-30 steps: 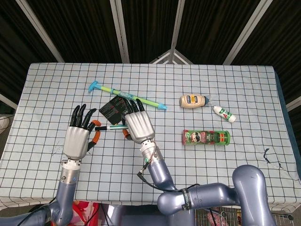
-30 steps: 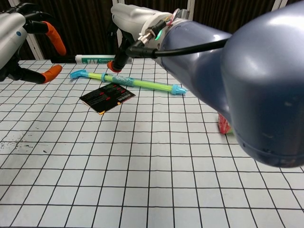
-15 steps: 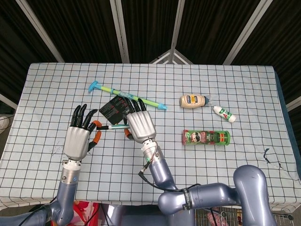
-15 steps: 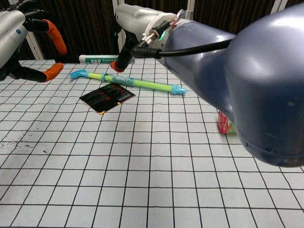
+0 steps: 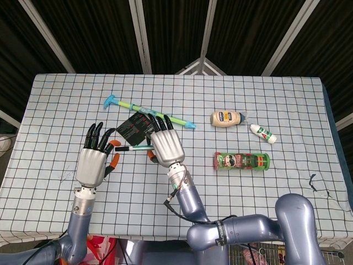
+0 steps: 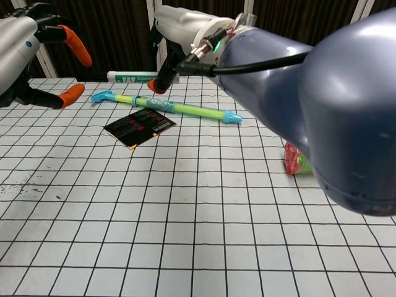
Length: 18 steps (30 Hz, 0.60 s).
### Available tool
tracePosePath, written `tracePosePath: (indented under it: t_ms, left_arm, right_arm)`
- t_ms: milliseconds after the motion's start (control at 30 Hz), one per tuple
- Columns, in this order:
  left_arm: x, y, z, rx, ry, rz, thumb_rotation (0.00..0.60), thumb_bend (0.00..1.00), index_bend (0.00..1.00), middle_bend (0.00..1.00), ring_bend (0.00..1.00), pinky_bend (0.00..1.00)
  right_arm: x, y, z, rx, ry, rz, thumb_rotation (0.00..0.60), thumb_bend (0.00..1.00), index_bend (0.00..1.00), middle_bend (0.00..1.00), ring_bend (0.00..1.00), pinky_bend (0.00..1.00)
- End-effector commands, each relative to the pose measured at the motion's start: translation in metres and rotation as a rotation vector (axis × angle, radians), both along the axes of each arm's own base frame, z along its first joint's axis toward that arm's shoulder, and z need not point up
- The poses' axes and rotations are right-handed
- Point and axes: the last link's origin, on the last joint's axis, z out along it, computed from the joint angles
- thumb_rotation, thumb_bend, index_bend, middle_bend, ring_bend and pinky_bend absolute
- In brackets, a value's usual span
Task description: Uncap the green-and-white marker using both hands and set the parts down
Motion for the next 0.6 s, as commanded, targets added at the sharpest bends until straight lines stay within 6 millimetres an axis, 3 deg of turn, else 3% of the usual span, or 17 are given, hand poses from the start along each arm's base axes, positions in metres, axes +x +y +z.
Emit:
tracePosePath:
  t_ms: [33, 600]
  left_arm:
    - [0.0001, 0.0, -0.0007, -0.002, 0.005, -0.001, 0.6, 0.48, 0.45, 0.19, 0.0, 0.01]
    - [0.0003, 0.0033, -0.0045, 0.007, 0.006, -0.001, 0.6, 0.49, 0.5, 0.21, 0.0, 0.01]
  right_arm:
    - [0.0, 0.0001, -0.0001, 0.0, 0.0, 0.0, 0.6, 0.42, 0.69, 0.06, 0.1, 0.0]
    - [-0.0035, -0.0022, -0.0017, -0.001, 0.001, -0.004, 0.6, 0.42, 0.69, 0.06, 0.1, 0.0]
